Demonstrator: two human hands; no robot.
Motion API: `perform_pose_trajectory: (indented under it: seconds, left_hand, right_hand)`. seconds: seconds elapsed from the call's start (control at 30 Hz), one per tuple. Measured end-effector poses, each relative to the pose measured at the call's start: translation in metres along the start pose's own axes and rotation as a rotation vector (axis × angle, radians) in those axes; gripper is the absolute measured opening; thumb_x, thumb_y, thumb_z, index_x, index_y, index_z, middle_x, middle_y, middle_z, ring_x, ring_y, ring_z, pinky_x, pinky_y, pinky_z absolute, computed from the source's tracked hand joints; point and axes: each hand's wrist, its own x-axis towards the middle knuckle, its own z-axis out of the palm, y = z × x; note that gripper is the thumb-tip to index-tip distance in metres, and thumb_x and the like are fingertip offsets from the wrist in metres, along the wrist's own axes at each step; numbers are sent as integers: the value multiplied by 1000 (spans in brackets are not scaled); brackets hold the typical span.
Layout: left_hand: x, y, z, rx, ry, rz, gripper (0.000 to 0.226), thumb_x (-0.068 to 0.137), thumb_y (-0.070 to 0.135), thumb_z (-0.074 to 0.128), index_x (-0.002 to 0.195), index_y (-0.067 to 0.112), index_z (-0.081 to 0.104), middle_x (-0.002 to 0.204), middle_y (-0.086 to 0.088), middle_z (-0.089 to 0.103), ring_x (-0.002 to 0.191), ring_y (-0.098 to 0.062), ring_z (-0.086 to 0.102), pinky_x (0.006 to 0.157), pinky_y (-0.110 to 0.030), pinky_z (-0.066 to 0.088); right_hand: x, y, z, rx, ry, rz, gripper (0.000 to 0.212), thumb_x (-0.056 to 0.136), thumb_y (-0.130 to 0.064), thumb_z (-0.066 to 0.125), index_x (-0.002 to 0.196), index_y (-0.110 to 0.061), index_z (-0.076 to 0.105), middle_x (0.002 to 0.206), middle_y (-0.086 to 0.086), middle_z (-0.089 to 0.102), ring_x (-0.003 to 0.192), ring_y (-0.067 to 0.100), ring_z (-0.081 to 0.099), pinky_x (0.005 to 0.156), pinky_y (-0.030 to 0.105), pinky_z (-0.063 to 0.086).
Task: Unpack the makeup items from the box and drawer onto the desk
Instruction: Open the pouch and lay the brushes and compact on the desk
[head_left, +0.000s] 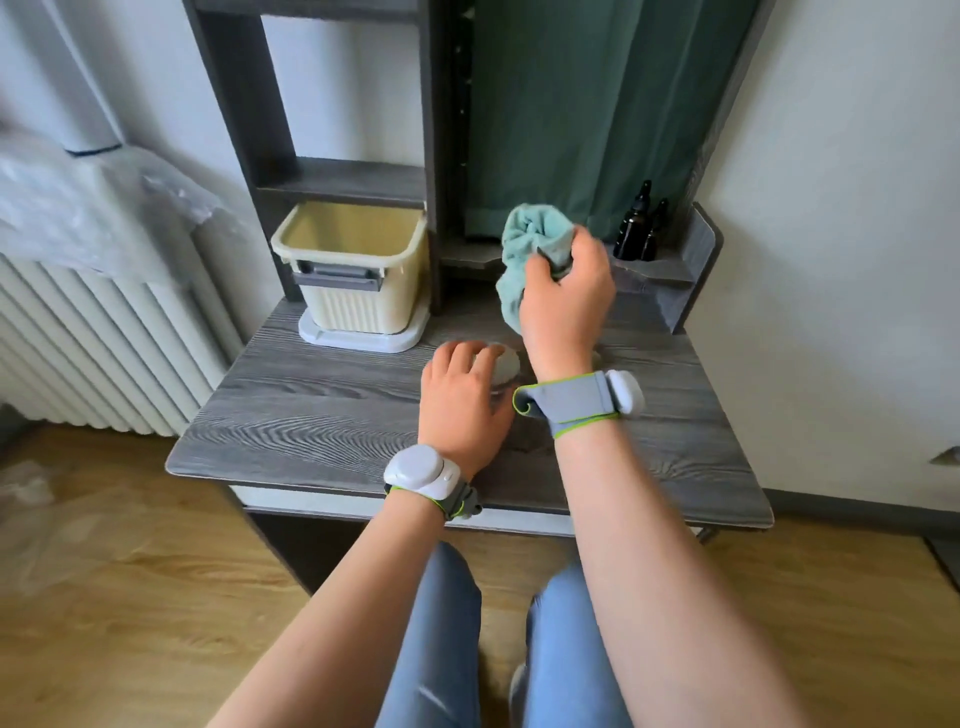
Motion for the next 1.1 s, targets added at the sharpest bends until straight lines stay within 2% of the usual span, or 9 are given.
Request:
perform_pose_trajectory:
  seconds: [0.17,0.23,0.37,0.43,0.67,0.77,0.93,1.03,1.1]
  left_hand:
    - [-4,-11,-6,-32,49,-23,40,78,30,41,94,1,64,98,-19,62,95,-42,56,77,-43,47]
    - [-5,-14,-7,-45,39,-38,41,79,31,41,91,1,65,98,-19,62,95,-42,56,76,-43,46]
    - [-3,-26,-1,-75,42,-88,40,78,33,43,90,2,65,98,-19,63,97,-41,57,79,-42,47]
    - [-2,-31,1,-81,9,-133,40,78,35,39,86,4,63,92,-15,62,96,-40,56,82,-43,46]
    - [-3,-26,-4,-162,76,-208,43,76,40,45,97,8,64,95,-11,64,99,-36,54,83,-40,45]
    - [-5,-25,-5,-189,68,-246,40,77,40,46,99,13,66,98,-6,65,102,-31,54,84,-38,45]
    - [-12,-22,-3,-211,62,-248,25,78,27,57,97,14,67,95,-4,66,97,-31,55,83,-37,45]
    - [-14,-4,0,-213,81,-172,19,78,19,61,95,13,68,93,-5,66,93,-31,56,81,-37,47]
    - [-13,6,-1,-181,122,-95,19,78,17,59,94,13,69,96,-4,66,92,-30,56,79,-36,47]
  right_hand:
    - [12,-50,69,95,-173,-175,27,80,-3,59,106,2,65,88,9,56,79,14,50,70,8,35]
    - [13,-57,94,73,-313,-176,31,83,-6,59,113,-1,64,94,11,59,84,19,55,76,15,41]
    - [5,-46,122,-174,-622,-97,40,86,-10,55,126,-8,58,122,16,62,116,31,55,98,34,43]
    - [2,-36,124,-234,-706,-63,40,86,-8,53,126,-10,59,126,15,61,118,31,54,100,38,43]
    - [8,-24,102,-72,-841,-29,36,92,-4,49,125,-8,61,130,7,62,124,19,55,109,29,37]
    - [16,-23,85,-66,-775,-57,35,91,-6,51,123,-10,63,128,6,63,118,17,55,105,22,36]
    - [23,2,35,18,-432,72,23,87,-6,56,102,-8,72,101,5,73,91,9,64,88,21,49]
    - [22,42,-14,-85,-291,198,21,86,-8,56,97,-12,73,97,2,73,87,9,62,75,9,44]
    - [17,67,-37,-157,-255,292,22,85,-7,55,95,-14,73,96,4,73,86,13,63,73,13,44]
